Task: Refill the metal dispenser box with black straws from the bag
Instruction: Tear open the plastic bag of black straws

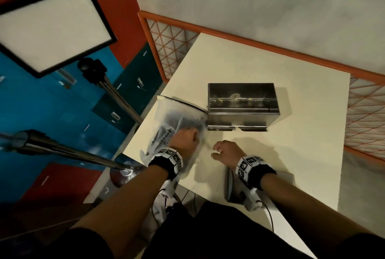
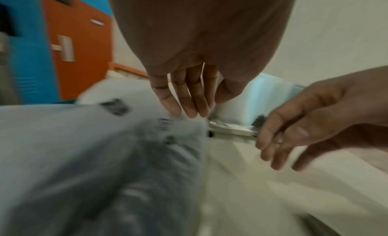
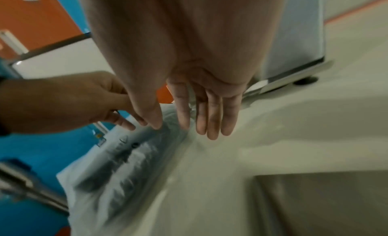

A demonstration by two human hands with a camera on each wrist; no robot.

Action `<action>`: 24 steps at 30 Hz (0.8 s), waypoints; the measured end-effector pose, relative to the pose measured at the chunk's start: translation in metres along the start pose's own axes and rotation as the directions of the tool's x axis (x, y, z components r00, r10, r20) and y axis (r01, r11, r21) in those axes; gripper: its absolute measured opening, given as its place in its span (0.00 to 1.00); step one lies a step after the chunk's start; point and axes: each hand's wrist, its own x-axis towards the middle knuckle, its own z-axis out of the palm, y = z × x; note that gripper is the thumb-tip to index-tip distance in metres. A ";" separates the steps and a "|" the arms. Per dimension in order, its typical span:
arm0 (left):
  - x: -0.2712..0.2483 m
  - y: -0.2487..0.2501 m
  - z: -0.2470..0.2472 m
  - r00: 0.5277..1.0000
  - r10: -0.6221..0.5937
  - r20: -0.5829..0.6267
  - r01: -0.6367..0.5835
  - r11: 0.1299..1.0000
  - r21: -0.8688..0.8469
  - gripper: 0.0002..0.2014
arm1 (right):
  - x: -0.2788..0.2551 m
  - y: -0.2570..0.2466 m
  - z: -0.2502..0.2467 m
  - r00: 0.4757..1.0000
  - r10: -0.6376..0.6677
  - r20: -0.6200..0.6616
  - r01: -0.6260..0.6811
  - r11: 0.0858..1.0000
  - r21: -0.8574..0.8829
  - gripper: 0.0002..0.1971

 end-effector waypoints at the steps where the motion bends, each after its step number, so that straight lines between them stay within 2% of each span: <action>1: 0.002 -0.013 -0.004 0.999 -0.040 -0.031 0.040 0.999 -0.010 0.11 | 0.009 -0.010 0.003 1.000 0.027 -0.002 -0.027 0.998 0.051 0.18; 3: 0.007 -0.040 -0.009 0.989 -0.100 -0.111 0.091 0.992 -0.082 0.15 | 0.029 -0.026 0.010 0.995 0.099 0.011 -0.100 0.984 0.145 0.15; 5: 0.010 -0.062 -0.010 0.977 -0.173 -0.128 0.158 0.981 -0.115 0.23 | 0.048 -0.034 0.019 0.982 0.182 0.044 -0.187 0.939 0.288 0.15; 9: 0.012 -0.091 -0.004 0.923 -0.383 -0.024 0.380 0.922 -0.074 0.42 | 0.069 -0.046 0.029 0.949 0.294 0.114 -0.307 0.781 0.544 0.20; 11: 0.014 -0.100 0.003 0.903 -0.428 0.036 0.429 0.895 -0.120 0.48 | 0.068 -0.056 0.029 0.937 0.316 0.147 -0.337 0.709 0.620 0.16; 13: 0.018 -0.107 0.008 0.890 -0.441 0.115 0.455 0.873 -0.176 0.54 | 0.070 -0.065 0.031 0.931 0.328 0.162 -0.350 0.671 0.654 0.10; 15: 0.020 -0.111 0.012 0.888 -0.422 0.181 0.455 0.865 -0.213 0.58 | 0.071 -0.074 0.032 0.928 0.331 0.171 -0.355 0.645 0.676 0.09; 18: 0.024 -0.115 0.017 0.898 -0.400 0.184 0.440 0.831 -0.341 0.58 | 0.076 -0.085 0.035 0.938 0.293 0.185 -0.337 0.646 0.685 0.14; 21: 0.023 -0.115 0.012 0.903 -0.382 0.196 0.429 0.784 -0.449 0.52 | 0.080 -0.094 0.036 0.948 0.243 0.207 -0.318 0.675 0.665 0.15; 24: 0.022 -0.117 0.006 0.937 -0.306 0.169 0.347 0.761 -0.548 0.56 | 0.083 -0.100 0.036 0.969 0.177 0.174 -0.248 0.716 0.652 0.19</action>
